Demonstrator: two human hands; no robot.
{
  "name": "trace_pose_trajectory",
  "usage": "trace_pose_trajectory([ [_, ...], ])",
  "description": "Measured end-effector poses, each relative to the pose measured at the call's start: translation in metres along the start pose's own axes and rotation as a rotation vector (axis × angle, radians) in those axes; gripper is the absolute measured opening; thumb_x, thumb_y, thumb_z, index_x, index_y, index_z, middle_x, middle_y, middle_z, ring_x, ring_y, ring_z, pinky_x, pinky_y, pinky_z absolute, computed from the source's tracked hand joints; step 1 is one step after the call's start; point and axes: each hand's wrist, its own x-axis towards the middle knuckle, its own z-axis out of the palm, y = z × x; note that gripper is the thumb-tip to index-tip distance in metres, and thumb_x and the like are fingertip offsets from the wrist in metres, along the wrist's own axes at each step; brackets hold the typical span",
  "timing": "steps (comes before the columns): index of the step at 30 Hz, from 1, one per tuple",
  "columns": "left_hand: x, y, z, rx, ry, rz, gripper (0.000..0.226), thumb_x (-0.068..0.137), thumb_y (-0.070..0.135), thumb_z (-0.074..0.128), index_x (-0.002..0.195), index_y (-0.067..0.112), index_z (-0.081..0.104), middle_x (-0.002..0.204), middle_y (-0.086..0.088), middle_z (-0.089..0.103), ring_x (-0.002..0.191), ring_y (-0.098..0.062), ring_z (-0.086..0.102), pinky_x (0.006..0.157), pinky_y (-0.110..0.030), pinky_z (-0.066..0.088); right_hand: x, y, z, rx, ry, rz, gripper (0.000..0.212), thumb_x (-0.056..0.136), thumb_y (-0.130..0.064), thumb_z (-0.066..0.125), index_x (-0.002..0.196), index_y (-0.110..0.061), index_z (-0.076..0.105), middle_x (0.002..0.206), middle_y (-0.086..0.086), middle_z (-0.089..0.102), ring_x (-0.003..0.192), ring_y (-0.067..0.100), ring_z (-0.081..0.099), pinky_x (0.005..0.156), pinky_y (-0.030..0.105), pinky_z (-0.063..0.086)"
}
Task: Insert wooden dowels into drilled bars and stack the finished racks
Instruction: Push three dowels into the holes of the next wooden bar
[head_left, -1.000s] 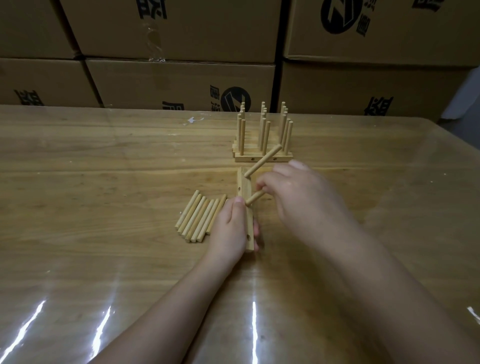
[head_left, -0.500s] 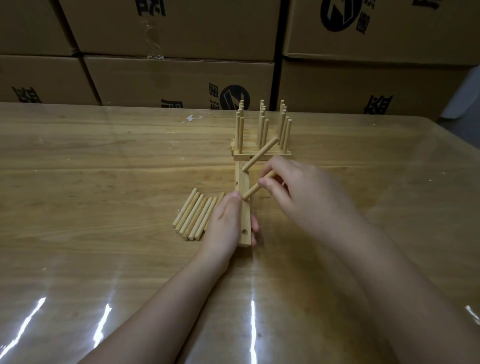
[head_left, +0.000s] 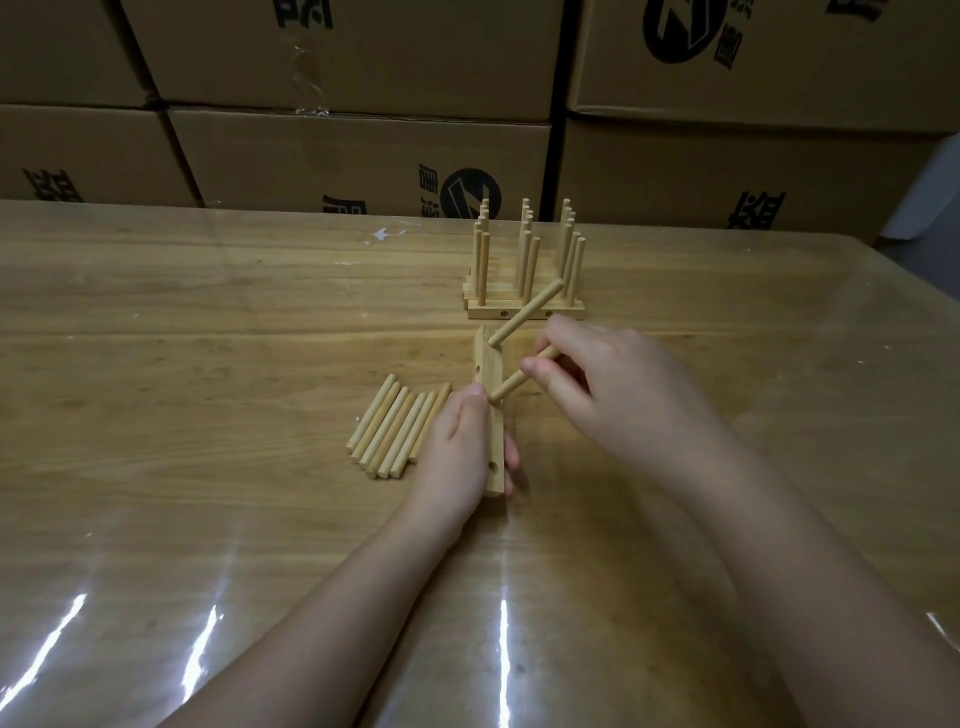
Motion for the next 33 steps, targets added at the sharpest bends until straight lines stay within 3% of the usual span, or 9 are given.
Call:
trace_pose_trajectory([
  [4,-0.001,-0.001,0.001,0.020,0.005,0.010,0.033,0.104,0.027,0.024,0.089,0.018,0.052,0.052,-0.001,0.058,0.041,-0.014,0.051,0.044,-0.021,0.041,0.000,-0.001,0.001,-0.004,0.010,-0.002,0.017,0.094,-0.035,0.046,0.084,-0.022,0.049,0.076,-0.011,0.055,0.067,0.010,0.051,0.051,0.025,0.036],
  [13,-0.001,0.001,0.000,0.004,-0.005,0.009,0.032,0.104,0.028,0.023,0.093,0.018,0.052,0.052,-0.001,0.058,0.041,-0.013,0.052,0.043,-0.020,0.043,0.001,-0.002,0.006,0.073,-0.004,0.058,0.015,0.095,-0.036,0.044,0.089,-0.023,0.048,0.078,-0.009,0.056,0.071,0.013,0.054,0.058,0.032,0.045],
  [17,-0.001,0.002,-0.003,-0.038,-0.029,0.013,0.033,0.104,0.031,0.024,0.100,0.014,0.053,0.055,-0.001,0.060,0.043,-0.013,0.054,0.043,-0.021,0.043,-0.001,-0.005,0.010,0.138,0.055,0.049,0.025,0.094,-0.045,0.039,0.090,-0.022,0.049,0.071,-0.011,0.053,0.062,0.007,0.052,0.053,0.029,0.044],
  [20,-0.001,0.002,-0.003,-0.064,-0.041,0.030,0.034,0.104,0.032,0.025,0.102,0.012,0.053,0.055,-0.001,0.060,0.042,-0.013,0.054,0.042,-0.019,0.043,-0.003,-0.004,0.013,0.285,0.143,0.041,0.041,0.090,-0.056,0.033,0.092,-0.022,0.054,0.059,-0.009,0.052,0.052,0.005,0.050,0.045,0.021,0.035],
  [24,0.001,0.002,-0.006,-0.198,0.000,0.007,0.036,0.104,0.031,0.026,0.101,0.009,0.054,0.053,-0.003,0.058,0.039,-0.014,0.049,0.040,-0.020,0.042,-0.008,-0.003,0.033,0.523,0.325,0.158,0.046,0.093,-0.053,0.028,0.083,-0.015,0.053,0.055,0.002,0.054,0.047,0.012,0.050,0.044,0.038,0.041],
  [28,0.004,0.003,-0.010,-0.421,-0.008,-0.038,0.040,0.104,0.034,0.026,0.112,0.011,0.058,0.051,-0.006,0.053,0.037,-0.014,0.044,0.037,-0.020,0.037,-0.018,0.002,0.065,0.507,0.188,0.295,0.036,0.098,-0.039,0.030,0.087,-0.013,0.054,0.058,0.005,0.054,0.052,0.018,0.052,0.054,0.045,0.043],
  [30,0.006,0.003,-0.011,-0.478,0.004,-0.041,0.040,0.103,0.033,0.027,0.113,0.010,0.059,0.049,-0.006,0.050,0.036,-0.014,0.042,0.036,-0.019,0.035,-0.021,0.008,0.076,0.418,0.054,0.302,0.026,0.099,-0.033,0.034,0.098,-0.016,0.054,0.066,-0.004,0.055,0.059,0.015,0.054,0.057,0.040,0.045],
  [33,0.007,0.003,-0.011,-0.525,0.036,-0.040,0.040,0.103,0.032,0.027,0.112,0.009,0.059,0.048,-0.006,0.048,0.035,-0.013,0.041,0.035,-0.019,0.035,-0.020,0.011,0.081,0.332,-0.036,0.224,0.019,0.097,-0.028,0.042,0.109,-0.021,0.054,0.093,-0.012,0.054,0.082,0.010,0.056,0.068,0.031,0.047],
])
